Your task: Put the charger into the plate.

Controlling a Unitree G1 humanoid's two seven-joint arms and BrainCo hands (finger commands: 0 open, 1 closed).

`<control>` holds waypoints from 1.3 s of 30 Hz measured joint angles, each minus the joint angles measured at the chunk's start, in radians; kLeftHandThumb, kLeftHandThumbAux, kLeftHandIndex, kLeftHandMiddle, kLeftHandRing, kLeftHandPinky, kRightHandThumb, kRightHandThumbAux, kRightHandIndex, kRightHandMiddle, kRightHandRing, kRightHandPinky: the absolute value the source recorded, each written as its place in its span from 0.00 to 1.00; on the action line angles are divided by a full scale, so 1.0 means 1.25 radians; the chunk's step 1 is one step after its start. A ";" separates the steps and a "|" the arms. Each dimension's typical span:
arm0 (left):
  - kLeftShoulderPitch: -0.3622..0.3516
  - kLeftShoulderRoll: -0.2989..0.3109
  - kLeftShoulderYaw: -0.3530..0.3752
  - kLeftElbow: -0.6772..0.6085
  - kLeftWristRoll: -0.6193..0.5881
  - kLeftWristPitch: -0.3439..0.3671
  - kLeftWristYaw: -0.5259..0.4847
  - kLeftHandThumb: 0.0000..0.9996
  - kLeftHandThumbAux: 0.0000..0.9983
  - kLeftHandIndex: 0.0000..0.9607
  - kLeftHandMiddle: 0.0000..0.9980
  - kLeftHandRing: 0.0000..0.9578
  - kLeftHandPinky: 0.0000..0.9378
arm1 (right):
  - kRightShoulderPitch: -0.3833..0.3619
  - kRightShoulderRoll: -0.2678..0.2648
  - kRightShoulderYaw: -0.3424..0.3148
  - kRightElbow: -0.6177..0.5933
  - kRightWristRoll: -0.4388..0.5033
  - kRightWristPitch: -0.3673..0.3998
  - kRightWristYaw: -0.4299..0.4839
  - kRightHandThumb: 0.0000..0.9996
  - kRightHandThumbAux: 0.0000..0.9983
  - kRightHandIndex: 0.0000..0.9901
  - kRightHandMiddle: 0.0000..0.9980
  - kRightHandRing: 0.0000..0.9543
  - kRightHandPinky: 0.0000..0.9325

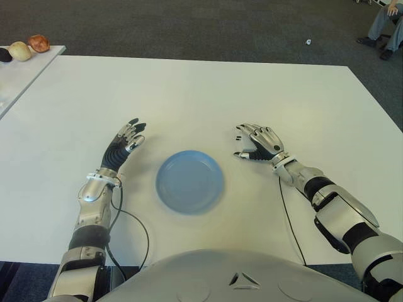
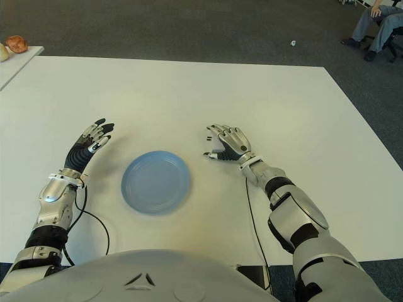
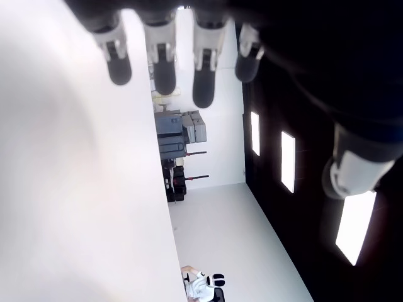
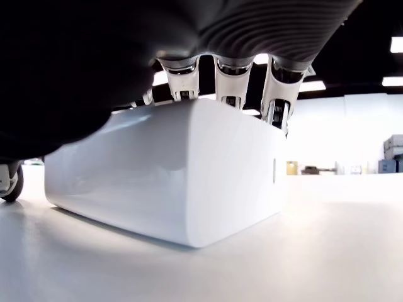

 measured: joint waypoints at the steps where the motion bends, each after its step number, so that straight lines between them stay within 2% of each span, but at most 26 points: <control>1: 0.000 0.000 0.000 0.000 -0.002 0.001 -0.003 0.00 0.50 0.07 0.17 0.12 0.02 | 0.001 0.000 -0.003 -0.001 0.006 -0.003 0.008 0.49 0.39 0.11 0.21 0.31 0.42; 9: -0.001 0.001 0.004 0.000 -0.017 0.010 -0.018 0.00 0.47 0.08 0.18 0.13 0.01 | 0.008 0.001 -0.031 -0.007 0.042 -0.021 0.059 0.50 0.38 0.09 0.18 0.25 0.33; 19: -0.001 0.001 0.006 -0.002 -0.027 0.019 -0.029 0.00 0.44 0.10 0.19 0.13 0.02 | 0.011 0.003 -0.050 -0.009 0.061 -0.022 0.090 0.45 0.38 0.07 0.11 0.14 0.21; 25: -0.001 0.001 0.006 -0.004 -0.032 0.026 -0.031 0.00 0.43 0.09 0.18 0.13 0.03 | 0.012 0.004 -0.054 -0.009 0.062 -0.022 0.096 0.41 0.38 0.06 0.09 0.12 0.19; 39: -0.002 0.007 0.008 -0.016 -0.032 0.052 -0.031 0.00 0.41 0.08 0.21 0.15 0.01 | 0.019 0.005 -0.067 -0.012 0.080 -0.023 0.108 0.42 0.37 0.07 0.08 0.10 0.18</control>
